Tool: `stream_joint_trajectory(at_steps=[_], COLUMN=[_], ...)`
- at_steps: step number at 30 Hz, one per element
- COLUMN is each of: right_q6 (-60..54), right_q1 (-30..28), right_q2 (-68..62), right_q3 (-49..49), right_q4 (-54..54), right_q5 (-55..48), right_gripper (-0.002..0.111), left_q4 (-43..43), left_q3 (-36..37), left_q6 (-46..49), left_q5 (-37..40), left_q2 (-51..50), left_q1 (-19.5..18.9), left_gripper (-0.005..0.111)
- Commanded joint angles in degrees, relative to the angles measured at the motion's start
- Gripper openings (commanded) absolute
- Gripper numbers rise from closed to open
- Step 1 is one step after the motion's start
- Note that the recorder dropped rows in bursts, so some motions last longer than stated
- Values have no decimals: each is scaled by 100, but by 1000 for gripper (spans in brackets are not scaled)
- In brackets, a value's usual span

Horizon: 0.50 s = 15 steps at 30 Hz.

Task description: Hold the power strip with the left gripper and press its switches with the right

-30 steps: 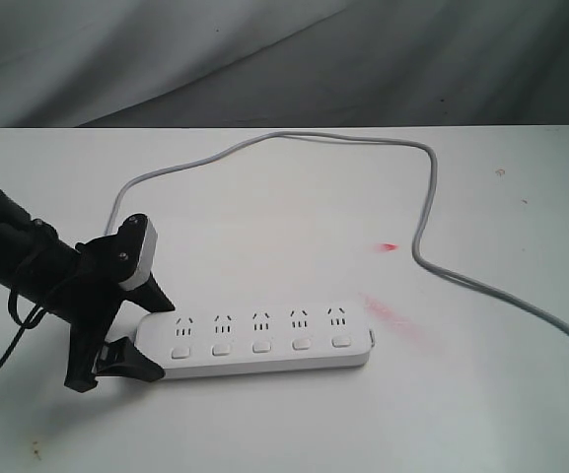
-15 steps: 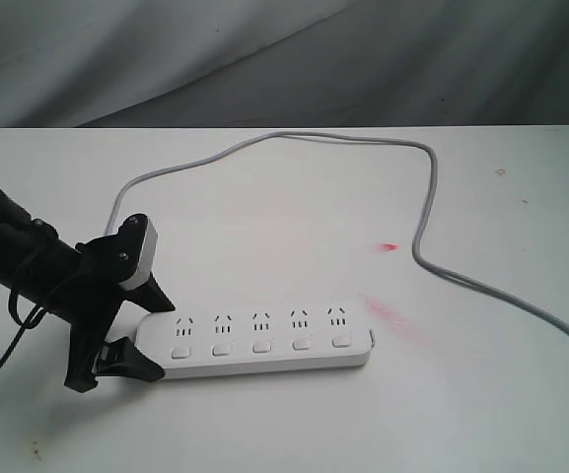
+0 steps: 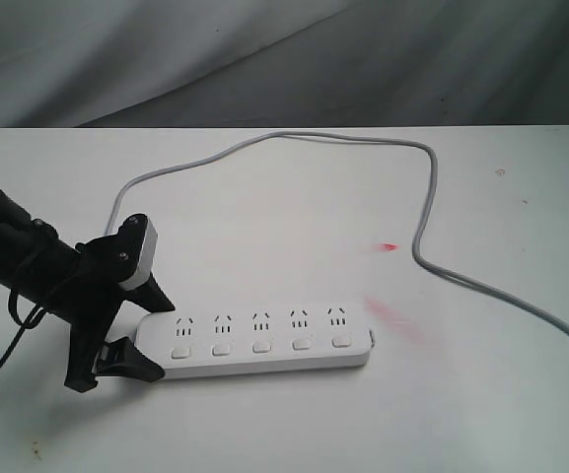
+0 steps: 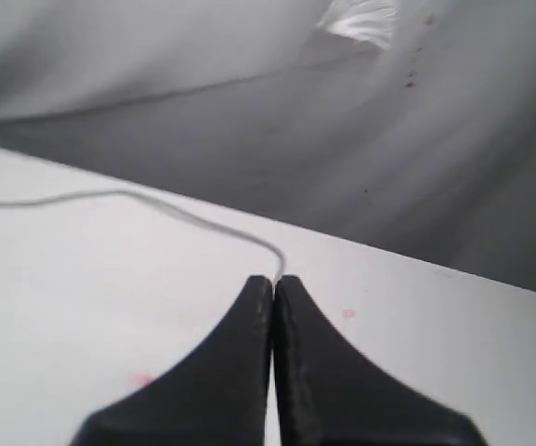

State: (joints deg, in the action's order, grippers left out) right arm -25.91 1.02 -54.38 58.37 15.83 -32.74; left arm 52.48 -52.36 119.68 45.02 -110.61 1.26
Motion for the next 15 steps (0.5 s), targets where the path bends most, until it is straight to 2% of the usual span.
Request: stream_joint_trajectory(at_steps=[1,7,9,15], right_q6=[-2202,-4239,-4798,-5263], right_q1=[-37,32,157,750], right_q2=[-1247,-2818,-3222,-4101], right_q3=[1065,1647,1647,1647], right_q4=[1459,2702,2794,3356], right_q5=[-1462,-2792,-2766,-2138], right_gripper=[0,0,0,0], left_q4=[50,50,50,50], left_q3=[-31,-31,-31,-31], left_q6=[28,28,28,28], left_q5=[19,19,19,19], left_q2=[-5,-5,-5,-5], left_q1=[32,32,32,32], left_gripper=[42,42,42,42])
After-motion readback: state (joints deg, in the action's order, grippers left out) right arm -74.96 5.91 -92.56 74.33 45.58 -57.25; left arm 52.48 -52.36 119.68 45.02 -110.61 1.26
